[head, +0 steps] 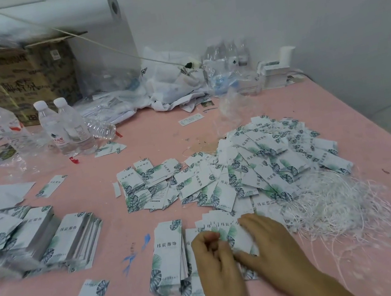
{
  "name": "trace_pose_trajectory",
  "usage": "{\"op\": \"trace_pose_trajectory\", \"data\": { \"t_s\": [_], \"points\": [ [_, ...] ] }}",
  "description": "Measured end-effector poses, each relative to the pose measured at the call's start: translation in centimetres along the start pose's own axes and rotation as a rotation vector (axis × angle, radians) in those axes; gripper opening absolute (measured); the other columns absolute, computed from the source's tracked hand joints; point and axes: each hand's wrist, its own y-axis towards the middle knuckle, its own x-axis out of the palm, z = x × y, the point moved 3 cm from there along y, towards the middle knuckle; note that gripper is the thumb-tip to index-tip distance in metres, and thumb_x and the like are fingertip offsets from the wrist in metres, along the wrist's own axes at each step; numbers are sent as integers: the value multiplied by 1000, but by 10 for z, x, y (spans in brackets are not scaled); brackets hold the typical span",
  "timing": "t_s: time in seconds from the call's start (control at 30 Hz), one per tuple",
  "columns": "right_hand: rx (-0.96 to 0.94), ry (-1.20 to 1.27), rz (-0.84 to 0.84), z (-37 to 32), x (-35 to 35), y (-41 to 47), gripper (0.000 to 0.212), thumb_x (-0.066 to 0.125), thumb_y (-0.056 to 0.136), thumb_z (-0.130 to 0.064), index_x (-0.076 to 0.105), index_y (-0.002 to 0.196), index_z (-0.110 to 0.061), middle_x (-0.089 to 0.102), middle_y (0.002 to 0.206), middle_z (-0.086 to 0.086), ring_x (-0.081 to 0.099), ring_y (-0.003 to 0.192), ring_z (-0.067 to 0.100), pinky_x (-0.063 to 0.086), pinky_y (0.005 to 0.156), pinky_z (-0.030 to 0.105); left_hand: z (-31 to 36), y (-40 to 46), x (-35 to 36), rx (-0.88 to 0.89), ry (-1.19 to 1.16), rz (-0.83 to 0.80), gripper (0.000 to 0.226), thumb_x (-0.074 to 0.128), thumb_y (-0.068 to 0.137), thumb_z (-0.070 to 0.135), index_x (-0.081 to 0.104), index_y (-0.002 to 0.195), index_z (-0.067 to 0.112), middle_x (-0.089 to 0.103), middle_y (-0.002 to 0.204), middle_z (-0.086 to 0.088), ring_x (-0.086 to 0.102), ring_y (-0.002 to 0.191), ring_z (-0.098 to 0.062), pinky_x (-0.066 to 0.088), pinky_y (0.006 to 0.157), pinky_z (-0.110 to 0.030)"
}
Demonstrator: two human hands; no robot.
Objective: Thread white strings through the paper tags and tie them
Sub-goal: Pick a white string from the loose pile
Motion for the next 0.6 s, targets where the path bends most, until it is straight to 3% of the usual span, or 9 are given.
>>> {"op": "trace_pose_trajectory", "data": {
  "t_s": [0.1, 0.2, 0.27, 0.33, 0.4, 0.47, 0.6],
  "points": [
    [-60, -17, -27, 2, -4, -10, 62, 46, 93, -58, 34, 148, -31, 27, 155, -18, 18, 143, 0, -5, 105, 6, 4, -1, 0, 36, 51, 10, 35, 55, 92, 5, 56, 89, 40, 58, 82, -4, 54, 68, -9, 46, 65, -22],
    [-118, 13, -47, 1, -11, -21, 49, 40, 100, -48, 38, 146, -34, 22, 148, -29, 19, 140, -7, -4, 104, 1, 4, -1, 1, 40, 74, -24, 16, 53, 85, 23, 58, 89, 37, 62, 81, 0, 57, 68, -9, 48, 64, -24],
    [-124, 75, 20, -3, -20, -26, 39, 43, 101, -36, 50, 139, -31, 41, 142, -24, 35, 129, -9, 11, 104, 0, 3, -3, 3, -18, 26, -66, 10, 53, 86, 26, 61, 87, 31, 64, 77, -4, 58, 68, -16, 48, 64, -35],
    [-105, 120, 139, -7, -32, -30, 29, 53, 98, -22, 64, 125, -25, 64, 123, -14, 54, 107, -5, 34, 93, 4, 1, -4, 4, -80, -63, -100, 11, 54, 87, 27, 64, 83, 24, 64, 72, -10, 56, 65, -21, 45, 62, -39],
    [-74, 117, 258, -5, -38, -32, 27, 65, 89, -5, 70, 112, -19, 72, 103, -6, 65, 87, 6, 49, 76, 16, 0, -4, 4, -118, -89, -147, 21, 54, 94, 25, 67, 78, 17, 65, 70, -15, 56, 60, -24, 45, 57, -37],
    [-80, 128, 367, -3, -43, -32, 35, 68, 78, 11, 72, 103, -14, 72, 94, -2, 68, 80, 15, 52, 67, 25, 5, -6, 5, -146, -81, -207, 30, 54, 101, 21, 70, 77, 11, 67, 69, -17, 60, 58, -26, 47, 50, -32],
    [-312, 121, 534, -10, -44, -36, 25, 54, 84, 3, 75, 96, -5, 73, 103, 2, 67, 98, 13, 53, 87, 25, 16, -3, 8, -319, -233, -341, 35, 55, 90, 33, 68, 81, 2, 68, 77, -26, 67, 62, -30, 53, 48, -29]
  ]
}}
